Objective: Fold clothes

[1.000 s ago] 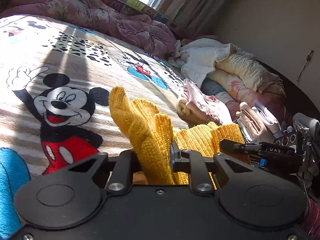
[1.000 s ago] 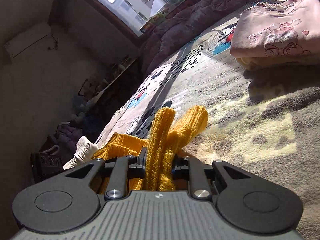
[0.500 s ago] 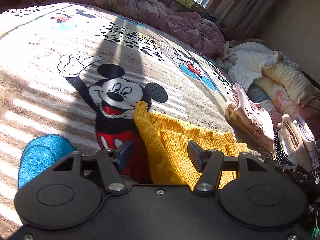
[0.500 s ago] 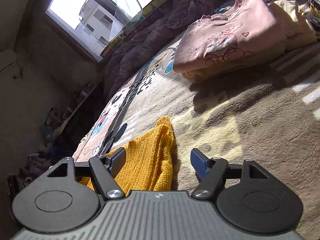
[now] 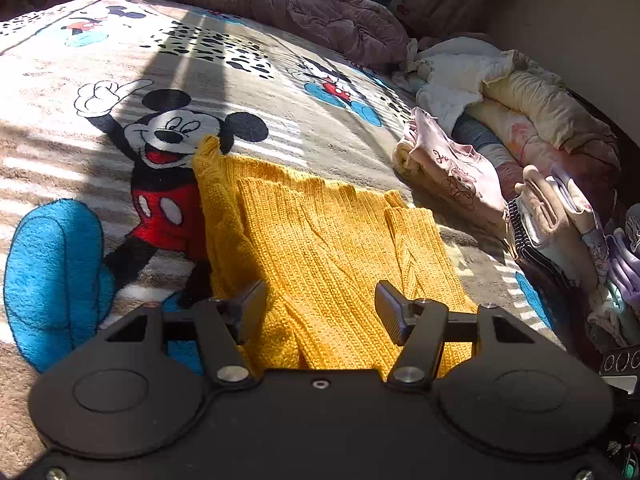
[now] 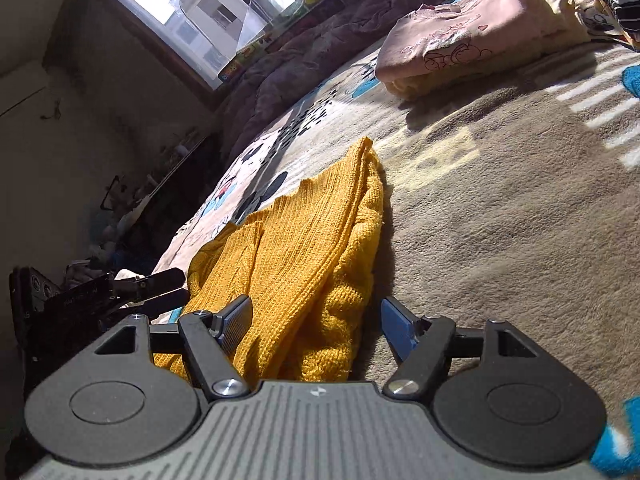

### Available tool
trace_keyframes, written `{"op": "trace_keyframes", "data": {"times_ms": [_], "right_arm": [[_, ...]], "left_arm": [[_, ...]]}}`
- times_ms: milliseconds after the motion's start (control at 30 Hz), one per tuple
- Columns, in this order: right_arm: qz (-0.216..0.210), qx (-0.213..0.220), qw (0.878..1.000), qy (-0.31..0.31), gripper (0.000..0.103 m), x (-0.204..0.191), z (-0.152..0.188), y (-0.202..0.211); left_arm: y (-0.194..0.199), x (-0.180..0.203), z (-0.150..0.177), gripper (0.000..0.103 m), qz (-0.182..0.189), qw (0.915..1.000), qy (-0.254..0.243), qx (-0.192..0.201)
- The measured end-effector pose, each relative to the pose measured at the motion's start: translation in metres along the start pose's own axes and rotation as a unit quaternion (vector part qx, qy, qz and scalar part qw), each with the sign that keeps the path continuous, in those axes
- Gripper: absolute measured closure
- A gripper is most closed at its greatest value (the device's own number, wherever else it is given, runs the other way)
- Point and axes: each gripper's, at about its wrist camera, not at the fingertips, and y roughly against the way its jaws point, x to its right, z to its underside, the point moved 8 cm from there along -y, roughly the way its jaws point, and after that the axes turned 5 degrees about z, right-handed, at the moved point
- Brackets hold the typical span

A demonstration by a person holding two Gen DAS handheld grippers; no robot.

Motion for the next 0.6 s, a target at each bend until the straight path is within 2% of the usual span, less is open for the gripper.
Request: {"op": "trace_keyframes", "data": {"times_ms": [133, 267, 333, 400, 467, 500, 567, 600], "right_arm": [[0.002, 0.007, 1.0, -0.01, 0.031, 0.005, 0.021, 0.02], [0.004, 0.031, 0.999, 0.003, 0.027, 0.005, 0.03, 0.02], [0.01, 0.044, 0.998, 0.037, 0.019, -0.001, 0.033, 0.013], [0.013, 0.05, 0.996, 0.07, 0.01, -0.008, 0.037, 0.009], [0.008, 0.055, 0.995, 0.077, 0.008, -0.009, 0.037, 0.008], [0.001, 0.057, 0.996, 0.07, 0.008, -0.007, 0.036, 0.008], [-0.011, 0.062, 0.996, 0.056, 0.008, -0.003, 0.033, 0.009], [-0.012, 0.064, 0.996, 0.056, 0.008, -0.003, 0.032, 0.008]], "left_arm": [[-0.012, -0.006, -0.001, 0.044, -0.015, 0.9999, 0.003, -0.005], [-0.019, 0.0, -0.006, 0.045, -0.065, 0.9965, -0.052, -0.004], [-0.024, 0.002, -0.009, 0.045, -0.09, 0.9926, -0.082, -0.009], [-0.033, -0.005, -0.008, 0.044, -0.086, 0.9934, -0.073, -0.021], [-0.035, -0.007, -0.008, 0.046, -0.067, 0.9954, -0.064, -0.022], [-0.034, -0.004, -0.009, 0.065, -0.057, 0.9957, -0.07, -0.021], [-0.032, 0.003, -0.009, 0.095, -0.041, 0.9953, -0.086, -0.017], [-0.03, 0.005, -0.008, 0.096, -0.038, 0.9949, -0.093, -0.011]]}}
